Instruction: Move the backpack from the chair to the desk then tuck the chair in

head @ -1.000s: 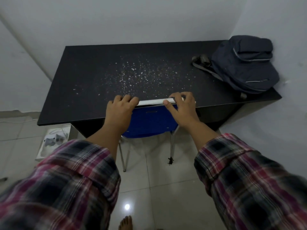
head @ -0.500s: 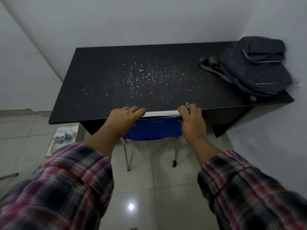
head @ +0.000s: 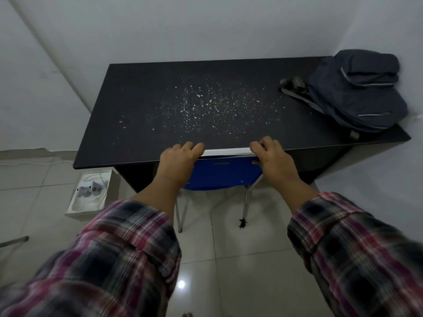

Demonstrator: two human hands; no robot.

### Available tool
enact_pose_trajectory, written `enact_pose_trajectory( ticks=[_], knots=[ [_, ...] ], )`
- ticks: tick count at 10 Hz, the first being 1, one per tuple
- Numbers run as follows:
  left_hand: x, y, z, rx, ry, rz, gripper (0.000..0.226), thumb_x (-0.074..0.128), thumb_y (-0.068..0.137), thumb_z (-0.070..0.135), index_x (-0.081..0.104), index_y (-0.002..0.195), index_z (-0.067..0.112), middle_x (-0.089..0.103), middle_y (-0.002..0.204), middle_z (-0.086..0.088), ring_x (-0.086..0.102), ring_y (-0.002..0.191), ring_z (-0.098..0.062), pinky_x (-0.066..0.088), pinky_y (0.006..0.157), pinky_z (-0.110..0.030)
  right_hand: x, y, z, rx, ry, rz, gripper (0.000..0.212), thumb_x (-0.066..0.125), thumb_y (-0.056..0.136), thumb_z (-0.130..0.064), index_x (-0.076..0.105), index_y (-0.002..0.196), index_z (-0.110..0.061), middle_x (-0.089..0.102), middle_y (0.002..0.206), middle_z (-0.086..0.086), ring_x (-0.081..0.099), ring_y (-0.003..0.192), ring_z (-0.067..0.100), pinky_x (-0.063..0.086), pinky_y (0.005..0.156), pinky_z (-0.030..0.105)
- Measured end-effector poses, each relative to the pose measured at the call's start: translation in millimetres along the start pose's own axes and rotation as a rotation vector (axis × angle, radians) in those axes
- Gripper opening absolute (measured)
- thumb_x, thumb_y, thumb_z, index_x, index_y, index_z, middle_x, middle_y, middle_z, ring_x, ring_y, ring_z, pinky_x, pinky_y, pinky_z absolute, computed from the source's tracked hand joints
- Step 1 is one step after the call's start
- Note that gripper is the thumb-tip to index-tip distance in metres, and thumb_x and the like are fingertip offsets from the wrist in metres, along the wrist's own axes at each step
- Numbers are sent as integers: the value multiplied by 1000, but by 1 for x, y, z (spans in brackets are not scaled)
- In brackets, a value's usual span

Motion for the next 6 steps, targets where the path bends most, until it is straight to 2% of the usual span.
enact_pose_trajectory(
  ticks=[1,2,3,4,5,6],
  knots=[
    [2,4,8,-19,-3,-29,54,82,60,3,61,107,18,65,82,-5,62,62,-29,28,48,-27,-3,1,9,35,14,-16,34,62,85,-8,51,117,-12,51,112,14,51,95,30,48,50,36],
    [5,4,5,-10,-5,-39,57,84,56,3,60,106,18,64,82,-5,62,62,-29,28,46,-26,0,2,6,125,46,-24,32,58,87,-9,50,118,-13,49,115,13,49,99,29,49,56,37],
    [5,1,5,-8,6,-121,61,83,62,7,54,114,20,63,93,-4,63,73,-27,33,49,-30,-3,-3,-1,177,46,-57,33,54,89,-12,47,121,-16,47,118,12,49,100,29,50,62,39],
    [-3,3,8,-1,-30,-226,56,71,83,30,40,129,22,58,119,-6,60,102,-29,46,72,-37,-7,-3,0,180,4,-204,50,61,87,-21,39,131,-19,43,126,13,48,108,32,51,75,42],
    [-18,0,8,24,-23,-318,63,47,87,66,41,131,22,55,128,-8,53,115,-30,44,88,-42,-20,-2,-4,214,-7,-377,64,63,84,-45,33,137,-23,42,133,13,45,119,34,45,93,46],
    [-41,1,8,-20,-38,-295,67,24,92,69,52,125,18,57,128,-10,51,116,-30,44,93,-43,-40,1,-14,258,102,-436,71,51,91,-50,22,148,-20,33,148,16,34,135,36,31,112,48]
  ],
)
Point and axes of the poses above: each hand's wrist, its own y-axis towards the middle knuckle, its own x-axis out of the palm, z = x × y, the point moved 5 cm from there along y, towards the middle knuckle
